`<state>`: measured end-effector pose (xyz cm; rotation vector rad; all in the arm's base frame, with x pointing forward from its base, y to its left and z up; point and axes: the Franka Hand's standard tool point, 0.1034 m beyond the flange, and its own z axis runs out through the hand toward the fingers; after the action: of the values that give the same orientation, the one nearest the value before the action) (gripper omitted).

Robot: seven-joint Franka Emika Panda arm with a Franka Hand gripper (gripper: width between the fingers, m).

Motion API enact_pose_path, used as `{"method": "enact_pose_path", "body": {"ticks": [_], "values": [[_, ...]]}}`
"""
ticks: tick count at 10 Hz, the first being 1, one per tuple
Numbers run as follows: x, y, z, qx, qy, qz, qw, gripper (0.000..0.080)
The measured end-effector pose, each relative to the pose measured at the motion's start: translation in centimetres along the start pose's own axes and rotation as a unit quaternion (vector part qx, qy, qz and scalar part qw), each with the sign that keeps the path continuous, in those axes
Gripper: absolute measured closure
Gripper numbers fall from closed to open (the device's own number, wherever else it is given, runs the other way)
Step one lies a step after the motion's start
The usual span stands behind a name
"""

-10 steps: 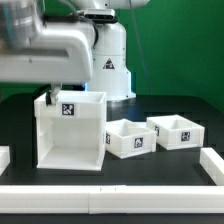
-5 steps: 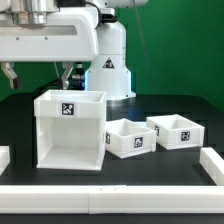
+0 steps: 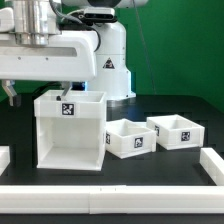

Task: Assemble drawer

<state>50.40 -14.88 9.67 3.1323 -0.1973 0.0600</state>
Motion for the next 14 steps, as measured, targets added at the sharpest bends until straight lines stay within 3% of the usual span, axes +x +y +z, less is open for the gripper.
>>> {"method": "enact_pose_path", "body": {"ticks": [1, 3, 4, 5, 6, 7, 9, 11, 13, 14], "values": [[0.0, -0.2, 0.1, 0.0, -0.001, -0.002, 1.0, 0.015], [0.0, -0.1, 0.1, 0.0, -0.001, -0.003, 1.0, 0.0413], [0.0, -0.1, 0.1, 0.0, -0.001, -0.003, 1.0, 0.0413], [0.0, -0.1, 0.1, 0.0, -0.001, -0.003, 1.0, 0.0602], [0.0, -0.1, 0.1, 0.0, -0.001, -0.003, 1.0, 0.0602], [0.0, -0.1, 0.1, 0.0, -0.001, -0.003, 1.0, 0.0748], [0.1, -0.2, 0.0, -0.001, 0.001, 0.003, 1.0, 0.0766], [1.7, -1.2, -0.7, -0.006, 0.016, 0.045, 0.999, 0.0766], [2.4, -2.1, -0.8, 0.012, -0.007, 0.202, 0.979, 0.0766], [2.8, -2.6, -0.7, 0.029, -0.023, 0.292, 0.956, 0.0766]]}}
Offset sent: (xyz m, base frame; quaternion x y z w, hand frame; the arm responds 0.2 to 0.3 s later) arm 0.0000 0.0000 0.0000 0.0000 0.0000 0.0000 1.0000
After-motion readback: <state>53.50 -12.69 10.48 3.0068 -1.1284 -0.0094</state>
